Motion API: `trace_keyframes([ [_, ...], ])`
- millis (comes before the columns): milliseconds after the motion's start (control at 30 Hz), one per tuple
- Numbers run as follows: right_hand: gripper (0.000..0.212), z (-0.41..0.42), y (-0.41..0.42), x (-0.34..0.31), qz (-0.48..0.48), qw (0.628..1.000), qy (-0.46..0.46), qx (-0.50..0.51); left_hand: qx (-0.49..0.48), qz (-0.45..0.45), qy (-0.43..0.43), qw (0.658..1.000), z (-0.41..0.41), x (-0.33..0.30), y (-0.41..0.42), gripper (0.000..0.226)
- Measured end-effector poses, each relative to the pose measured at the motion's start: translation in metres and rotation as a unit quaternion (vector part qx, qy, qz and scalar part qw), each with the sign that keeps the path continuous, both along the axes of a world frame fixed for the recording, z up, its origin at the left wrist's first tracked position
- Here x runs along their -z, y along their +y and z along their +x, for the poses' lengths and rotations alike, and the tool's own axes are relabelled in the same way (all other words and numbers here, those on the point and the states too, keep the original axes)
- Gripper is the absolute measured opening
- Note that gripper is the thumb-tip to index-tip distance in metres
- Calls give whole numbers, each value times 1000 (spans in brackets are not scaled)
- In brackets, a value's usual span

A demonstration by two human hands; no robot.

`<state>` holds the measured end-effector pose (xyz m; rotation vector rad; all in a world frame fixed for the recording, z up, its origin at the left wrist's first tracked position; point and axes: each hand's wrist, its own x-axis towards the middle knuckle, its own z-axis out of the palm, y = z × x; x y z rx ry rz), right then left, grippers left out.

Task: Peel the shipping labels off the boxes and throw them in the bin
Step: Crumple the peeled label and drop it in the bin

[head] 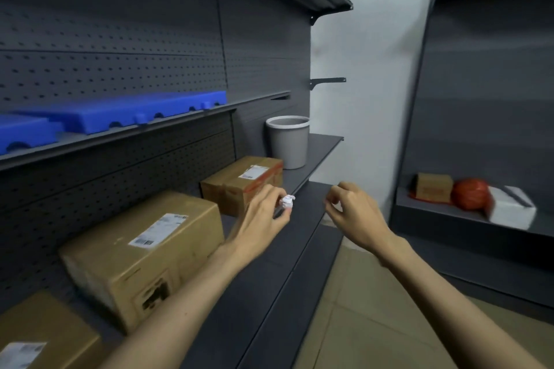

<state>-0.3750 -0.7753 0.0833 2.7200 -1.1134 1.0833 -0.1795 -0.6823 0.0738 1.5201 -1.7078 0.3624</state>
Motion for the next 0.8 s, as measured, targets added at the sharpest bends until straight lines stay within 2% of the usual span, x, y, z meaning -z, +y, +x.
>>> trace_keyframes([
  [100, 20, -20, -41, -2, 0, 1000, 8, 18, -35, -10, -96, 995, -17, -1, -41, 15],
  [167, 22, -29, -65, -2, 1, 999, 11, 30, -42, 2, -115, 993, -25, -3, -66, 19],
  [400, 19, -38, -141, 2, 13, 999, 9, 48, -27, 25, -87, 996, -27, -8, -155, 14],
  [667, 25, -23, -246, -2, -1, 998, 19, 63, -7, -5, -83, 996, -15, -8, -274, 16],
  [800, 25, -10, -315, -12, -12, 997, 34, 65, 8, -4, -47, 999, -1, -14, -350, 21],
])
